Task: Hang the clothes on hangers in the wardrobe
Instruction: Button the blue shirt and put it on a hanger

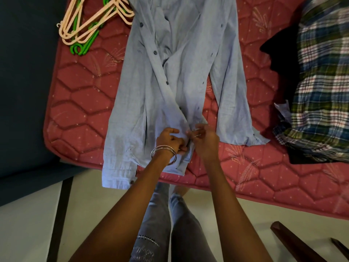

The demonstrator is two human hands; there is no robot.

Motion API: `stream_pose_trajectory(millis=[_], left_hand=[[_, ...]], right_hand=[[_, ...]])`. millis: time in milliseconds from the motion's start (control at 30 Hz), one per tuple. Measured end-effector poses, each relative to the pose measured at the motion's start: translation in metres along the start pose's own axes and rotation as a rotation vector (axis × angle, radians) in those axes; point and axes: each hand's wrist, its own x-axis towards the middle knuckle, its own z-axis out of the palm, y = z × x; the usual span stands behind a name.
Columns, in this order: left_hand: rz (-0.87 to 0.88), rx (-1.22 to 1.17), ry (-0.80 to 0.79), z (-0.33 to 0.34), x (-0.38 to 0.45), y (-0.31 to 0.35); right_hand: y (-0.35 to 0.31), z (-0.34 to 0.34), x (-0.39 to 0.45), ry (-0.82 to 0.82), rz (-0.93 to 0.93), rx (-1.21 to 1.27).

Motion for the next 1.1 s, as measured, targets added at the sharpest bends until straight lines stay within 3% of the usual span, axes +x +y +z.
stream_pose_trajectory(millis=[133, 233, 300, 400, 467, 533, 600, 667, 800, 967, 1100], left_hand=[[0.145, 0.111, 0.115, -0.006, 0.01, 0.001], [0.472, 0.299, 0.329, -0.013, 0.019, 0.017], [0.597, 0.345, 0.325, -0.013, 0.032, 0.034], [0.532, 0.352, 0.197, -0.002, 0.058, 0.054], [0.425, 0.562, 0.207, 0.008, 0.076, 0.059], [0.33, 0.763, 0.279, 0.015, 0.085, 0.059], [0.267, 0.797, 0.333, 0.014, 0.091, 0.055], [0.241, 0.757, 0.354, 0.013, 0.097, 0.052], [0.268, 0.491, 0.305, 0.01, 0.103, 0.048], [0.227, 0.097, 0.101, -0.003, 0.094, 0.049], [0.274, 0.017, 0.045, -0.009, 0.083, 0.052]], right_hand=[[-0.003, 0.013, -0.01, 0.015, -0.111, -0.102], [-0.009, 0.007, 0.003, 0.322, -0.017, 0.053], [-0.011, 0.002, 0.029, 0.42, 0.07, 0.115], [-0.018, 0.001, 0.068, 0.266, 0.192, 0.024], [-0.025, 0.003, 0.081, 0.146, 0.23, -0.086], [-0.031, 0.006, 0.085, 0.15, 0.181, -0.061], [-0.033, 0.014, 0.081, 0.241, 0.114, -0.05], [-0.035, 0.023, 0.074, 0.26, 0.056, -0.032], [-0.034, 0.044, 0.072, 0.086, 0.026, 0.059], [-0.033, 0.052, 0.074, 0.113, -0.042, -0.081], [-0.037, 0.053, 0.069, 0.078, -0.076, -0.057]])
